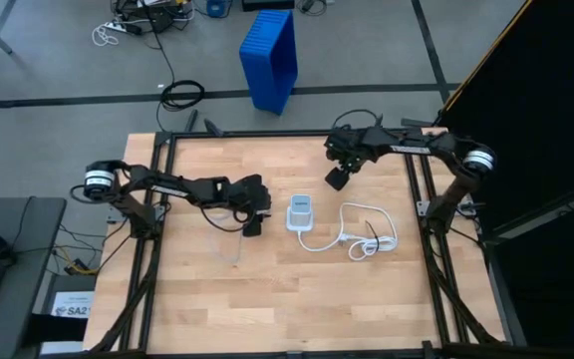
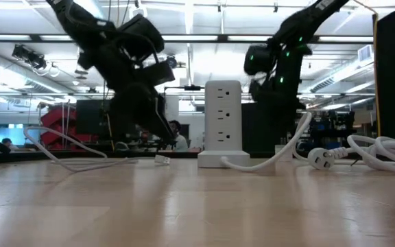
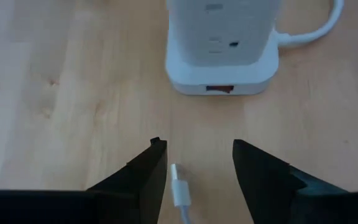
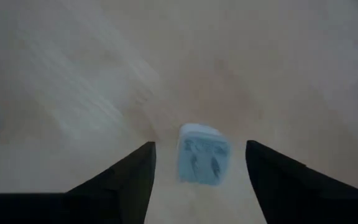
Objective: Plug in charger
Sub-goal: Remove the white charger cable from the white charger adapter, then return to Home Position
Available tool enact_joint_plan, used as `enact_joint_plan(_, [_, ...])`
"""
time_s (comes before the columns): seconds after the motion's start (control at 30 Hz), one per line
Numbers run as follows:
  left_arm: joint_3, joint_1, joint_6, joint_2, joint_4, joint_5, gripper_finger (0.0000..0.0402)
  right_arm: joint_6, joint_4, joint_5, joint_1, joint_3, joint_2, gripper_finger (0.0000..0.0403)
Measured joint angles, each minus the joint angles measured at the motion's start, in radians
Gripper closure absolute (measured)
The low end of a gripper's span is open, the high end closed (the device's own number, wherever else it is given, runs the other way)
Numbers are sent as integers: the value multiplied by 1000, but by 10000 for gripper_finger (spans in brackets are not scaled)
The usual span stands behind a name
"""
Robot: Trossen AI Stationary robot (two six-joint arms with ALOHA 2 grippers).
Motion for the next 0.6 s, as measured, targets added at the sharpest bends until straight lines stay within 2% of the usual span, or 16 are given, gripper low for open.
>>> enact_joint_plan(0.13, [104, -29, -122, -109, -216, -32, 236, 9, -20, 3, 34, 0, -136, 193])
enact_joint_plan(0.23, [110, -66, -95, -235, -233, -95, 244, -41, 5, 30, 78, -1, -261, 211])
enact_joint_plan(0.37, [105, -82, -78, -434, -223, -171, 261, -138, 169, 40, 144, -72, -475, 241])
enact_joint_plan(0.43, [75, -83, -77, -540, -177, -173, 275, -179, 288, 13, 168, -147, -593, 260])
enact_joint_plan(0.53, [-18, -83, -74, -693, -117, -181, 313, -213, 382, -81, 188, -276, -764, 301])
enact_joint_plan(0.6, [-85, -81, -54, -801, -115, -216, 349, -205, 405, -79, 200, -370, -867, 339])
